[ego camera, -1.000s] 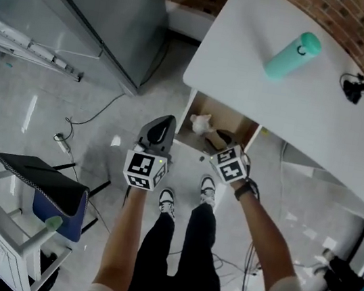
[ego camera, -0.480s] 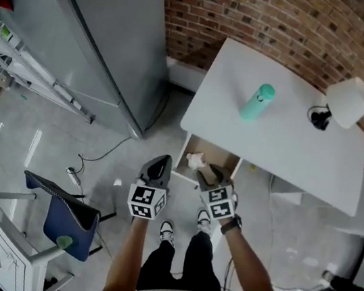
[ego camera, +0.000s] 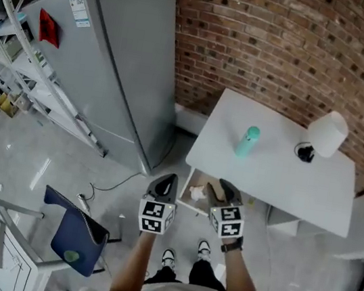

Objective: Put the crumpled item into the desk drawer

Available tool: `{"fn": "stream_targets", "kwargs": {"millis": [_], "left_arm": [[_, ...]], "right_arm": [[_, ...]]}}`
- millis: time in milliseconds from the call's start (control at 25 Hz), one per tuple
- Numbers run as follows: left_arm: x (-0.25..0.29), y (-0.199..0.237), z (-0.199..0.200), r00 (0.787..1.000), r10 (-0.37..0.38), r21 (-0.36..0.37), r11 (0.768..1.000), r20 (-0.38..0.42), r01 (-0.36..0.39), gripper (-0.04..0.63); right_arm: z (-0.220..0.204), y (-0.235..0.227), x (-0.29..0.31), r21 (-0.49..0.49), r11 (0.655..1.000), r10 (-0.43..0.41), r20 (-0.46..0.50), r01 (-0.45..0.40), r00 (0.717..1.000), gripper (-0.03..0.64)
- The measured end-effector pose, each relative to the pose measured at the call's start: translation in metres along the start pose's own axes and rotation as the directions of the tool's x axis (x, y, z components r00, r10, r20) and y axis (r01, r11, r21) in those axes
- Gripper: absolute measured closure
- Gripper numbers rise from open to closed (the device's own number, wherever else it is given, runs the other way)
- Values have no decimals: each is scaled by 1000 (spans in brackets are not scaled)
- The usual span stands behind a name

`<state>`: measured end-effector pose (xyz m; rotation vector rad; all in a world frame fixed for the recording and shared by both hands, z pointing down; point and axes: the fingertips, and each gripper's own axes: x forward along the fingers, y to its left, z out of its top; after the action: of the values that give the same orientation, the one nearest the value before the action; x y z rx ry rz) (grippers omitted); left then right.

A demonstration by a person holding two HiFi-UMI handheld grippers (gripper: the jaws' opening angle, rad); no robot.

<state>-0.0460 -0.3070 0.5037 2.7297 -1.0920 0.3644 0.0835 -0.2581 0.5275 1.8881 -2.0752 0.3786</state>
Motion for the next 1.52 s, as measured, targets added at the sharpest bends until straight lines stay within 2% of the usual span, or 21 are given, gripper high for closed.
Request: {"fn": "stream_targets", "kwargs": {"millis": [280,480,600,840,1000,1160,1520], "left_arm": [[-29,-13,64,996,24,50,998,84,-28,601],[-35,-7,95,989,65,38,997,133,-71,601],[-35,-1,114,983,90,37,995,163,-97,601],[-40,4,153,962,109,87,987,250,-135,601],[-32,5,166,953,114,107,983,282,-149,601],[-24,4,178,948,110,113,982,298,-149,601],[-14,2,190,943,76,119,986,323,-120,601]], "right_arm": [[48,-15,-35,71,994,-88,45,84,995,504],[94,-11,-42,77,995,-68,132,58,989,538],[116,-15,-42,65,995,-85,182,74,980,572],[156,-9,-42,33,997,-69,266,63,961,614],[164,-8,-35,2,999,-46,290,47,956,614],[170,-21,-32,8,998,-65,294,66,954,614],[177,-34,-31,4,997,-71,309,74,949,614]]}}
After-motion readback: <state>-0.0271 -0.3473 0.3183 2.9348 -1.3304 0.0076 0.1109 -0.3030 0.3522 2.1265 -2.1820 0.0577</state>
